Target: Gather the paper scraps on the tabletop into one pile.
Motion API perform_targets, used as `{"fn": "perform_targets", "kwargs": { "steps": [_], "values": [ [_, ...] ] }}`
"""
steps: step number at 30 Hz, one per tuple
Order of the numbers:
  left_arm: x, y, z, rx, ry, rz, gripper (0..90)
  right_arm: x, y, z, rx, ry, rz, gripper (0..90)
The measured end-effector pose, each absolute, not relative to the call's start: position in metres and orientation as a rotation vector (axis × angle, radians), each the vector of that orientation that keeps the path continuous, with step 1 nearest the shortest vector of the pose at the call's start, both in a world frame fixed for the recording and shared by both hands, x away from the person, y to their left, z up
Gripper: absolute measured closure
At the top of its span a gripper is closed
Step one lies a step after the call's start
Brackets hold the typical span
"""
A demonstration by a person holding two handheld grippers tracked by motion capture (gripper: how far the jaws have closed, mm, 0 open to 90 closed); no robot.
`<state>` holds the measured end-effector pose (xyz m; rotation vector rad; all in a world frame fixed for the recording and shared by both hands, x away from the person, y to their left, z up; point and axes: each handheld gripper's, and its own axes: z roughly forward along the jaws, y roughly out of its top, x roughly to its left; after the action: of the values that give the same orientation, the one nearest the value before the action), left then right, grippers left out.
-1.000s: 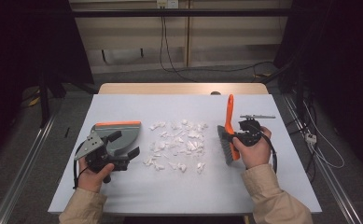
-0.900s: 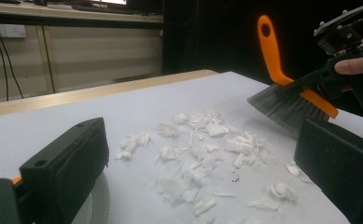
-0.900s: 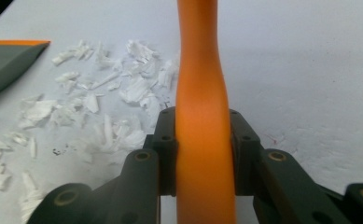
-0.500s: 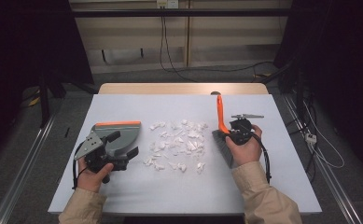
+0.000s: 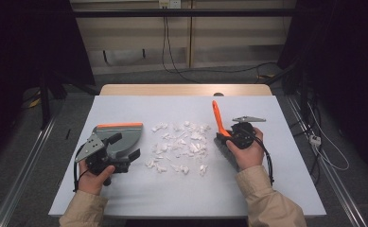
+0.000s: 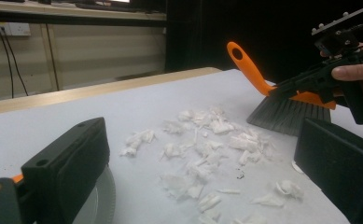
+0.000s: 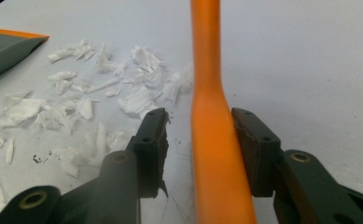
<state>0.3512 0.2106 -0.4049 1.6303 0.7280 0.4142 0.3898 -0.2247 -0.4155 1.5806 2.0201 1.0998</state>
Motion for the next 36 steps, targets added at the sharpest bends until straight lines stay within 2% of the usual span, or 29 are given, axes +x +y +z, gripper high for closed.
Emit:
{"fn": "perform_targets", "kwargs": {
  "steps": [4, 6, 13, 16, 21, 36],
  "values": [
    [0.351, 0.211, -0.405, 1.635, 0.725, 0.416, 2.9, 0.385, -0.226, -0.413, 1.521, 2.044, 1.048, 50.7],
    [0.351, 0.211, -0.405, 1.639, 0.727, 0.417, 2.9, 0.381, -0.228, -0.412, 1.51, 2.054, 1.036, 51.1],
    [0.351, 0.209, -0.405, 1.635, 0.727, 0.418, 3.0, 0.367, -0.236, -0.412, 1.536, 2.074, 1.011, 62.0],
    [0.35, 0.209, -0.405, 1.637, 0.726, 0.418, 3.0, 0.362, -0.238, -0.414, 1.55, 2.096, 0.979, 63.1],
    [0.351, 0.208, -0.405, 1.644, 0.729, 0.42, 3.0, 0.36, -0.238, -0.417, 1.575, 2.102, 0.991, 70.1],
    [0.351, 0.214, -0.404, 1.633, 0.733, 0.431, 3.2, 0.364, -0.224, -0.413, 1.506, 2.156, 0.963, 70.7]
  ]
}}
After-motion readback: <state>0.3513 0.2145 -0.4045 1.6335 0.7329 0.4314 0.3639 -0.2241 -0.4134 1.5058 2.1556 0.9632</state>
